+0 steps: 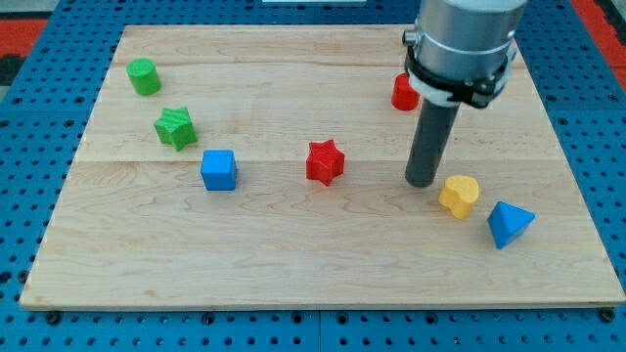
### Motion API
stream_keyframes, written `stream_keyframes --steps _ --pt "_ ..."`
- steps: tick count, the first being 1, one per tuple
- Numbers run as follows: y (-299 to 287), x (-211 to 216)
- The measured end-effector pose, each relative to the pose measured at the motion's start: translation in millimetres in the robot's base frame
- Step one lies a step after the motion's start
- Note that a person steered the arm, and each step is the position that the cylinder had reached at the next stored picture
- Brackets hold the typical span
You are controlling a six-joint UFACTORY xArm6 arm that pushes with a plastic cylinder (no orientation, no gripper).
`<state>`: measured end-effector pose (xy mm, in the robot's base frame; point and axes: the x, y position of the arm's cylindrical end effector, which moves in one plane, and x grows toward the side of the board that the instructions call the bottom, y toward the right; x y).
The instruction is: Touch the left of red star
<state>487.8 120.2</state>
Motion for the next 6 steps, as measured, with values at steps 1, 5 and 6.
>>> stream_keyframes --steps 1,5,6 --pt "17 14" --pt "-136 -31" --pt "-143 -49"
